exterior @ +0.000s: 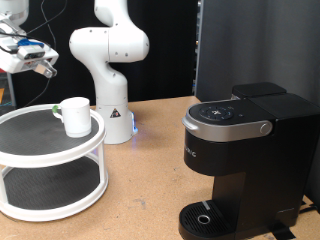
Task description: Make a cup of coffee with the keurig machine
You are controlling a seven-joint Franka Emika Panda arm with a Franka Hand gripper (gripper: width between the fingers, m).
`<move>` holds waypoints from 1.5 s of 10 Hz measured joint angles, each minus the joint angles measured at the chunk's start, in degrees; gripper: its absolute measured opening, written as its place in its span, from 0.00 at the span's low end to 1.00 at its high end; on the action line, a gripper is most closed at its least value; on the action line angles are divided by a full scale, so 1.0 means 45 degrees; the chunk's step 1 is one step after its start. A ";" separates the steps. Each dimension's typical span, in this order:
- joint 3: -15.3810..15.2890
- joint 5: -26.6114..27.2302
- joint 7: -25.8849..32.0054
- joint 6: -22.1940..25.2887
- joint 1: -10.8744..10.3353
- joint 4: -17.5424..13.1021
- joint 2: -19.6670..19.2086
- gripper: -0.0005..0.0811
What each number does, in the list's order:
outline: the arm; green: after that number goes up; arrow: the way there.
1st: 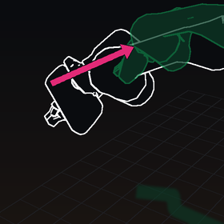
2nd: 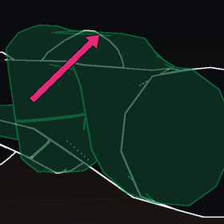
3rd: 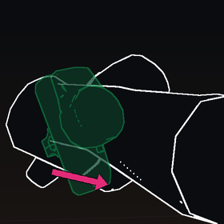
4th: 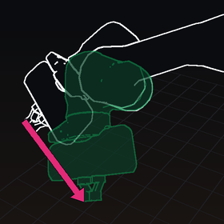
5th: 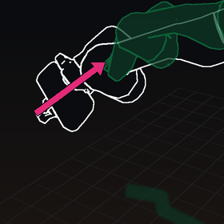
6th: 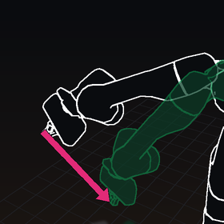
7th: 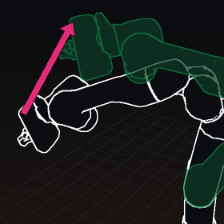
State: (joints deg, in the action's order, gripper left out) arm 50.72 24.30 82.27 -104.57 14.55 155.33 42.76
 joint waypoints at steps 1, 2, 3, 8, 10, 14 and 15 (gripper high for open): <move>0.0018 0.0000 0.0137 -0.0203 -0.0001 0.0120 -0.0121 0.02; 0.0044 0.0000 0.0291 -0.0409 -0.0002 0.0258 -0.0219 0.02; 0.0091 0.0000 0.0426 -0.0528 -0.0005 0.0372 -0.0279 0.02; 0.0420 0.0000 0.1084 -0.0988 -0.0006 0.0840 -0.0562 0.34; 0.0547 0.0000 0.1329 -0.1276 -0.0006 0.0994 -0.0696 0.60; 0.0674 0.0000 0.1963 -0.1770 -0.0009 0.1190 -0.1333 0.95; 0.0684 0.0000 0.2120 -0.1851 -0.0012 0.1217 -0.1523 0.99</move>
State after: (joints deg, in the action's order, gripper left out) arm 53.80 24.30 91.81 -112.90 14.50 160.81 35.91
